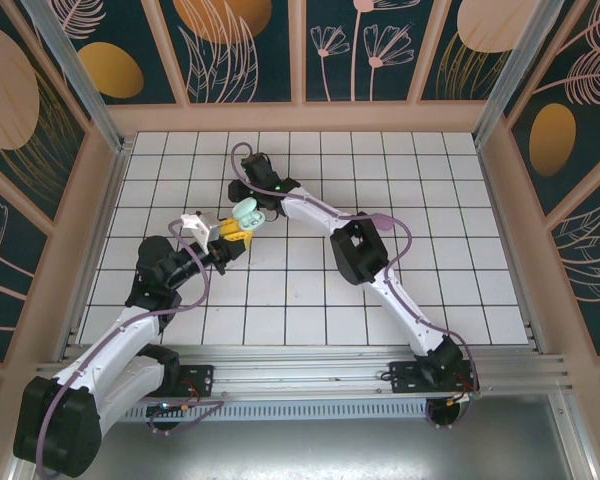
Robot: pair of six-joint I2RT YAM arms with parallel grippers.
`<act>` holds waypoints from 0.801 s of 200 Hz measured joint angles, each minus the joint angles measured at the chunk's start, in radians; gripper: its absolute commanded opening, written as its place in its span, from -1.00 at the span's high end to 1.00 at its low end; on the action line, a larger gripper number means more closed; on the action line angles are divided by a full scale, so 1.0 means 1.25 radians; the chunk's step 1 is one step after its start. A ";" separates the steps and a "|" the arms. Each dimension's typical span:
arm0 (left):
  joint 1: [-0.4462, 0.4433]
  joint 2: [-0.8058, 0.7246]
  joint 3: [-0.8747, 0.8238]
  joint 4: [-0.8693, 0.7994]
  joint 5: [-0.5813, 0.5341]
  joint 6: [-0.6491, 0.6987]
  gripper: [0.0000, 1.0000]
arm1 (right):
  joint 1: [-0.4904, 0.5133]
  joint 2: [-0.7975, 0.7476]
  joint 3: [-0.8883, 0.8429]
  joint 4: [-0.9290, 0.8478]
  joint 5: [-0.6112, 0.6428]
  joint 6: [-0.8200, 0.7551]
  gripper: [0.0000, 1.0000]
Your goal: Insert the wireless bluetooth earbuds into the charging case
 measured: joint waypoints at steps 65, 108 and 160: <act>0.000 -0.006 0.000 0.000 0.000 0.000 0.98 | 0.010 0.005 0.002 0.002 0.015 -0.003 0.18; 0.000 -0.016 0.000 0.000 0.000 0.000 0.98 | 0.017 0.015 0.003 0.006 0.021 -0.006 0.18; 0.000 -0.016 0.000 -0.001 0.000 0.000 0.98 | 0.018 0.020 0.007 0.006 0.024 -0.026 0.39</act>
